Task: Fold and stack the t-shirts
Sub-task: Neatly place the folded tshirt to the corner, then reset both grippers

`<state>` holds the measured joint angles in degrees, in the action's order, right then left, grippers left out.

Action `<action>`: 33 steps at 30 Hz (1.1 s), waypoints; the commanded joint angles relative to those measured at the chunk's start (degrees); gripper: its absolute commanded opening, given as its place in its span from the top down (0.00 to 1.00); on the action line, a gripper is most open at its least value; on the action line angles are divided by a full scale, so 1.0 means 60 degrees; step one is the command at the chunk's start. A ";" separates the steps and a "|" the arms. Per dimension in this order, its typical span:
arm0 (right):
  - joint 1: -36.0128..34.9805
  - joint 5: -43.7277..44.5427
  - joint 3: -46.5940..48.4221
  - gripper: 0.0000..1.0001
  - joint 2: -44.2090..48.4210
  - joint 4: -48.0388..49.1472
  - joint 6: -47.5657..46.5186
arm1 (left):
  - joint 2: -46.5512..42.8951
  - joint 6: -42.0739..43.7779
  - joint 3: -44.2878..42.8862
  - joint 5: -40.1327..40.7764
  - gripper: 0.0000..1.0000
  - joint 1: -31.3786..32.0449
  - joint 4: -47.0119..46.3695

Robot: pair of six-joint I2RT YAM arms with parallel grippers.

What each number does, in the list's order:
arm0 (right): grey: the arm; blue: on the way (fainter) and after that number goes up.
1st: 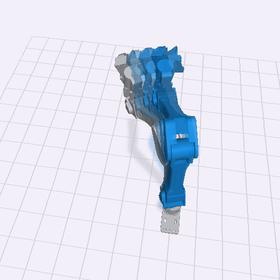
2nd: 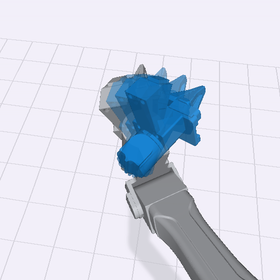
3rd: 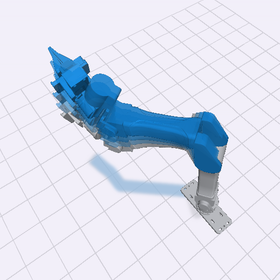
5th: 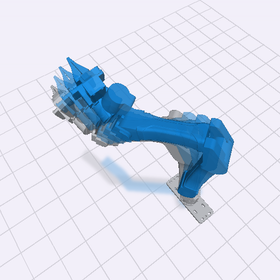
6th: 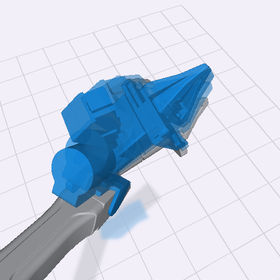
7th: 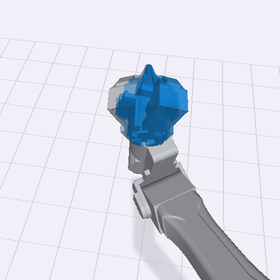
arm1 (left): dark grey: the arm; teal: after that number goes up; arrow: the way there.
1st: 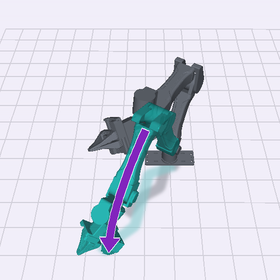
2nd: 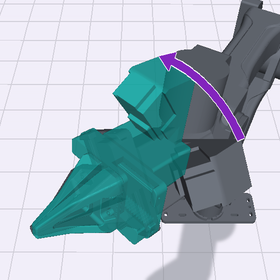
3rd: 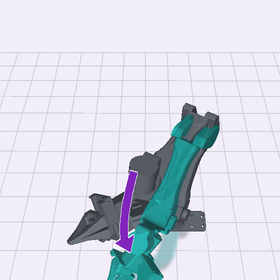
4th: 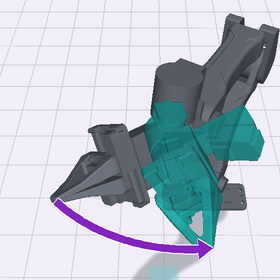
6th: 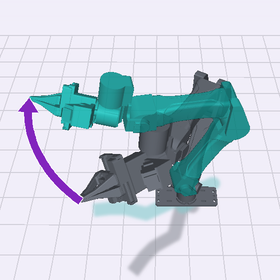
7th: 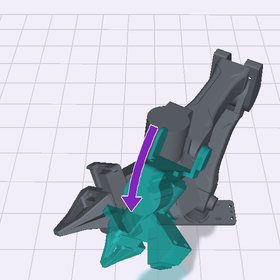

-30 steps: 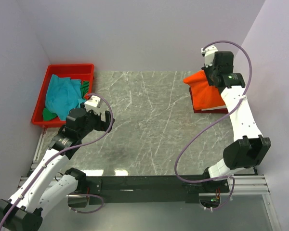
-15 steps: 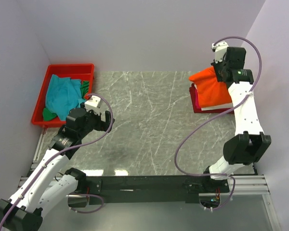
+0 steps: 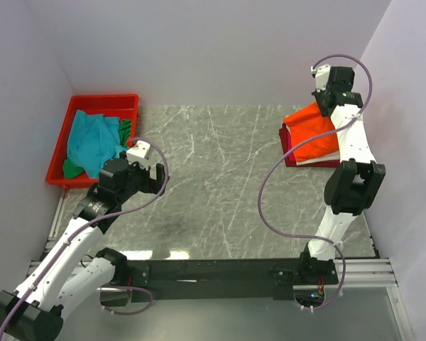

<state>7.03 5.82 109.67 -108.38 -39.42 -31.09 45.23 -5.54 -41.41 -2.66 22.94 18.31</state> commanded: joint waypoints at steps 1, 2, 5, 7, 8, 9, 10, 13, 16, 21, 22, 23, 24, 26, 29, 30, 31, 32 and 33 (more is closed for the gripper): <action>0.0045 0.1048 0.0531 1.00 -0.0173 0.1002 -0.0209 | -0.0010 0.0118 0.0031 0.0077 0.04 0.0000 -0.0312; 0.0059 0.1225 0.0487 1.00 -0.0232 0.1235 -0.0238 | -0.0010 0.0132 0.0031 0.0062 0.04 0.0000 -0.0312; -0.0014 0.2366 0.0180 0.70 -0.0496 0.1966 -0.0224 | 0.0034 0.0132 0.0031 0.0062 0.04 0.0000 -0.0312; -0.0072 0.3272 -0.0244 0.49 -0.0614 0.2553 -0.0238 | 0.0064 0.0132 0.0017 0.0047 0.04 0.0000 -0.0297; -0.0160 0.3988 -0.0391 0.44 -0.0614 0.3093 -0.0325 | 0.0064 0.0147 0.0017 0.0047 0.04 0.0000 -0.0297; -0.0189 0.4227 -0.0711 0.35 -0.0498 0.3359 -0.0369 | 0.0064 0.0118 0.0031 0.0047 0.04 0.0000 -0.0297; -0.0248 0.4374 -0.0830 0.33 -0.0395 0.3565 -0.0399 | 0.0049 0.0118 0.0031 0.0033 0.04 0.0000 -0.0311; -0.0351 0.4231 -0.0716 0.28 -0.0087 0.3583 -0.0079 | 0.0035 0.0132 0.0031 0.0047 0.04 0.0000 -0.0297; -0.0380 0.3180 -0.0001 0.28 0.0074 0.2458 0.0564 | -0.0024 0.0103 0.0031 0.0062 0.03 0.0000 -0.0297; -0.0380 -0.2377 -0.1510 0.27 0.1883 0.0533 0.0656 | -0.0272 -0.0262 0.0104 0.0121 0.01 -0.0087 -0.0472; -0.0380 -0.2827 -0.2086 0.26 0.2268 0.0781 0.0888 | -0.0331 -0.0321 0.0119 0.0120 0.00 -0.0117 -0.0502; -0.0366 -0.3498 -0.2599 0.25 0.2663 0.1204 0.1020 | -0.0375 -0.0481 0.0119 0.0091 0.00 -0.0204 -0.0531; -0.0351 -0.4158 -0.3489 0.25 0.3305 0.1339 0.1065 | -0.0405 -0.0613 0.0148 0.0236 0.00 -0.0263 -0.0633; -0.0380 -0.5946 -0.4503 0.24 0.4026 0.1951 0.1065 | -0.0493 -0.1140 0.0163 0.0413 0.01 -0.0482 -0.0736; -0.0555 -0.7020 -0.6525 0.21 0.5637 0.3224 0.1373 | -0.0522 -0.1565 0.0105 0.0662 0.00 -0.0950 -0.0780; -0.0628 -0.6861 -0.7356 0.20 0.6439 0.3563 0.1431 | -0.0522 -0.1668 0.0046 0.0619 0.00 -0.1083 -0.0838; -0.0644 -0.6671 -0.7756 0.19 0.6853 0.3915 0.1780 | -0.0580 -0.1742 0.0046 0.0647 0.00 -0.1229 -0.0882; -0.0629 -0.6234 -0.8094 0.17 0.7205 0.4470 0.2044 | -0.0639 -0.1888 0.0031 0.0720 0.01 -0.1506 -0.0883; -0.0615 -0.5853 -0.8561 0.16 0.7846 0.4620 0.2294 | -0.0683 -0.1947 0.0046 0.0750 0.00 -0.1625 -0.0912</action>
<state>3.44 -27.97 63.22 -67.85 -22.09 -22.57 42.65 -13.67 -40.49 0.05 15.35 16.16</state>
